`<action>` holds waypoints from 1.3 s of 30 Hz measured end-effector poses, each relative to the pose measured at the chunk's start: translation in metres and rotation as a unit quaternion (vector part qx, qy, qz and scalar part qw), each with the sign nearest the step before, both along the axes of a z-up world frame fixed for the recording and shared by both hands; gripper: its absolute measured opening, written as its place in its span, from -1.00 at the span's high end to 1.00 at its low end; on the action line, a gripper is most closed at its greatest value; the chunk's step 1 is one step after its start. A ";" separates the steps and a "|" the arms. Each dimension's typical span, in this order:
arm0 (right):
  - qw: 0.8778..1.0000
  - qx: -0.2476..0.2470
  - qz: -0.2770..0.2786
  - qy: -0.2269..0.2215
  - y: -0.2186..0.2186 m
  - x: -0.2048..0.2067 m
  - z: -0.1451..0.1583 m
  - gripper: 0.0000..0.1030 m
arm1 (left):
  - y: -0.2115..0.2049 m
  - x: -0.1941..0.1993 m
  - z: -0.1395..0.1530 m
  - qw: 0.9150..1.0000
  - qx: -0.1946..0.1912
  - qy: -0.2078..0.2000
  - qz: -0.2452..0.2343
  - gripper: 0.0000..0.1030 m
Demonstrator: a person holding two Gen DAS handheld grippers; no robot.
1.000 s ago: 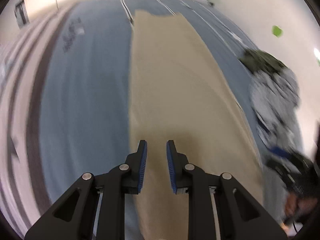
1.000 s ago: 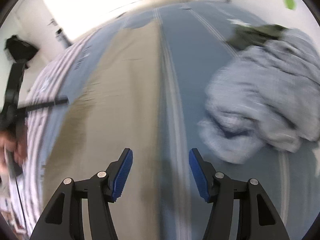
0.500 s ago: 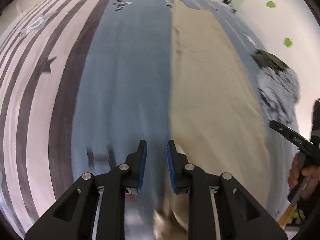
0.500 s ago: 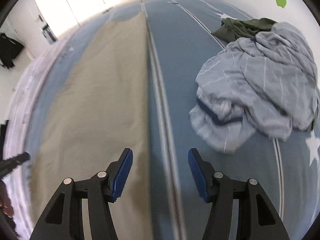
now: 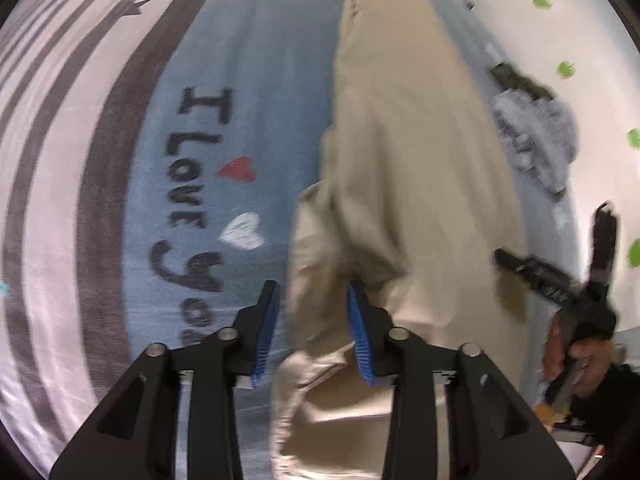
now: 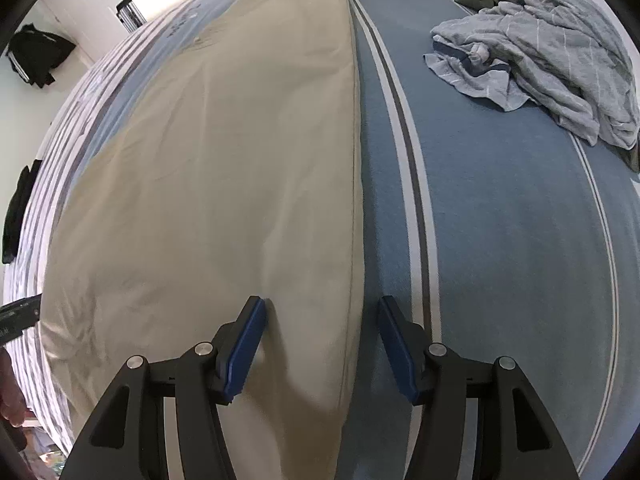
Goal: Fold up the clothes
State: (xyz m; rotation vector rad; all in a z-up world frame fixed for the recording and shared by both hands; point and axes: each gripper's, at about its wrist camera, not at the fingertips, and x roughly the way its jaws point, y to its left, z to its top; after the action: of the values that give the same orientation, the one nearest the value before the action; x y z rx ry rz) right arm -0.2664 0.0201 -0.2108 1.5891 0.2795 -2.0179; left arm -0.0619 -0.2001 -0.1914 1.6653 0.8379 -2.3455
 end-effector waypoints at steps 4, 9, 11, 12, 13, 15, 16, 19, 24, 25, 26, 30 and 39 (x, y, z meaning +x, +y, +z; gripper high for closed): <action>1.000 0.004 -0.005 0.000 0.009 0.007 -0.002 -0.06 | 0.009 -0.010 -0.013 0.999 -0.038 -0.013 -0.032 0.99; 1.000 0.015 -0.015 0.007 0.014 0.016 -0.007 -0.07 | -0.013 0.001 -0.017 0.997 -0.067 -0.022 -0.020 1.00; 1.000 0.019 -0.018 0.012 0.013 0.019 -0.008 -0.07 | -0.024 0.007 -0.014 0.997 -0.072 -0.022 -0.015 1.00; 1.000 0.021 -0.019 0.014 0.013 0.019 -0.009 -0.08 | -0.030 0.010 -0.013 0.997 -0.072 -0.024 -0.011 1.00; 0.999 0.023 -0.021 0.015 0.012 0.019 -0.010 -0.08 | -0.035 0.013 -0.011 0.997 -0.077 -0.027 -0.003 1.00; 0.999 0.028 -0.021 0.020 0.010 0.021 -0.011 -0.08 | -0.047 0.020 -0.004 0.993 -0.107 -0.034 0.025 1.00; 0.999 0.031 -0.021 0.023 0.010 0.022 -0.011 -0.08 | -0.056 0.023 -0.001 0.990 -0.127 -0.040 0.040 1.00; 0.999 0.035 -0.028 0.027 0.009 0.024 -0.008 -0.08 | -0.068 0.028 0.014 0.993 -0.102 -0.018 0.062 1.00; 0.999 0.014 -0.041 0.025 0.021 0.042 0.010 -0.08 | -0.022 0.012 0.037 0.999 -0.026 0.045 -0.016 0.99; 0.999 0.012 -0.040 0.023 0.024 0.047 0.012 -0.08 | -0.010 0.010 0.036 0.998 -0.013 0.050 -0.037 0.98; 0.999 0.010 -0.039 0.021 0.027 0.054 0.014 -0.08 | 0.002 0.002 0.030 0.997 -0.016 0.048 -0.053 0.98; 1.000 0.018 -0.022 0.001 0.036 0.081 0.010 -0.08 | 0.019 -0.016 -0.006 0.995 -0.063 0.005 -0.077 0.97; 0.998 0.038 -0.053 -0.007 0.072 0.106 -0.008 -0.08 | 0.007 0.025 0.021 0.996 -0.083 0.023 -0.014 0.96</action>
State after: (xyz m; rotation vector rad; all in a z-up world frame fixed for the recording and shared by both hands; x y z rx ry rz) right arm -0.1599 0.0921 -0.2186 1.6969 0.2748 -2.0965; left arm -0.0373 -0.1935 -0.1703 1.5720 0.6109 -2.4068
